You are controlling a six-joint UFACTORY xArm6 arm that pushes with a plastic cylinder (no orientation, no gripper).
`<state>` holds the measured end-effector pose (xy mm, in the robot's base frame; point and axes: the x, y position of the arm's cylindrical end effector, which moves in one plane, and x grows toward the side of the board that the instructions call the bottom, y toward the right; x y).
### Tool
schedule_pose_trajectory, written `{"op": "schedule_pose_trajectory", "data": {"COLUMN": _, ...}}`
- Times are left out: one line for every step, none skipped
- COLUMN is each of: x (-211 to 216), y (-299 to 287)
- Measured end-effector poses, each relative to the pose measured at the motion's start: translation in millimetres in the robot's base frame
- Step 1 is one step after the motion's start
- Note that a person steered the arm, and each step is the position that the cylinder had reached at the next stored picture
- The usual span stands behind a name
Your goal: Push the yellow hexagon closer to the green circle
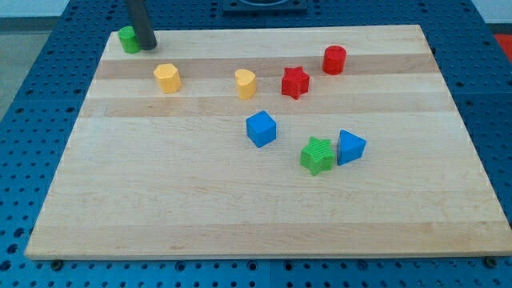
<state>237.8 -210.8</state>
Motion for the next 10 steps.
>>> {"op": "schedule_pose_trajectory", "data": {"x": 31.5, "y": 6.7}}
{"op": "schedule_pose_trajectory", "data": {"x": 56.7, "y": -9.2}}
{"op": "schedule_pose_trajectory", "data": {"x": 97.8, "y": -9.2}}
{"op": "schedule_pose_trajectory", "data": {"x": 128.3, "y": 10.1}}
{"op": "schedule_pose_trajectory", "data": {"x": 133.4, "y": 53.4}}
{"op": "schedule_pose_trajectory", "data": {"x": 130.4, "y": 68.4}}
{"op": "schedule_pose_trajectory", "data": {"x": 119.2, "y": 66.1}}
{"op": "schedule_pose_trajectory", "data": {"x": 103.6, "y": 57.9}}
{"op": "schedule_pose_trajectory", "data": {"x": 90.1, "y": 35.2}}
{"op": "schedule_pose_trajectory", "data": {"x": 81.4, "y": 17.6}}
